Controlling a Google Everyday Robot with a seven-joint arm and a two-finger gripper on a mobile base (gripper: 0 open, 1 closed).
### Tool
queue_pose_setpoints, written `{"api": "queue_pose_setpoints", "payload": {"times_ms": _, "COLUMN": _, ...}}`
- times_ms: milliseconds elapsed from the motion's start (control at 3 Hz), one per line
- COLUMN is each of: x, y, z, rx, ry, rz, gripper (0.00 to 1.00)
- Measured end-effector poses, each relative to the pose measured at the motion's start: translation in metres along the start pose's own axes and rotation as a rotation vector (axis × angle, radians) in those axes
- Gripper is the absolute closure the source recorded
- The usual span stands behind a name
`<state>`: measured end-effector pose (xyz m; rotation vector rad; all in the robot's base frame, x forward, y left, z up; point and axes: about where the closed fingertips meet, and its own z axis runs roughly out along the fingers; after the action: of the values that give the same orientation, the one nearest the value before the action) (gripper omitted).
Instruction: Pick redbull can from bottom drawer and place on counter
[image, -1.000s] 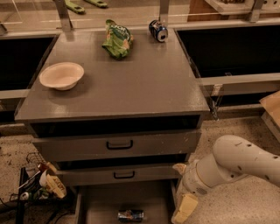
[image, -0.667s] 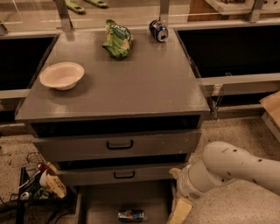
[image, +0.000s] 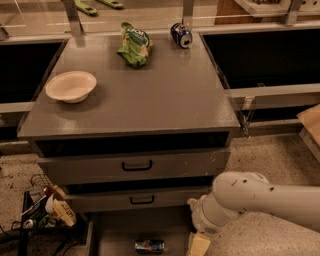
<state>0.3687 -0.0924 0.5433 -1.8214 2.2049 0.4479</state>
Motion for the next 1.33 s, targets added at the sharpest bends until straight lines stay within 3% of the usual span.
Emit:
{"api": "queue_pose_setpoints", "payload": {"times_ms": 333, "x": 0.0, "y": 0.0, "z": 0.002, "rx": 0.003, "ry": 0.007, "rz": -0.001, "gripper": 0.0}}
{"api": "queue_pose_setpoints", "payload": {"times_ms": 667, "x": 0.001, "y": 0.001, "z": 0.007, "rx": -0.015, "ry": -0.025, "rz": 0.005, "gripper": 0.0}}
{"api": "queue_pose_setpoints", "payload": {"times_ms": 1333, "x": -0.019, "y": -0.013, "z": 0.065, "rx": -0.069, "ry": -0.086, "rz": 0.065, "gripper": 0.0}}
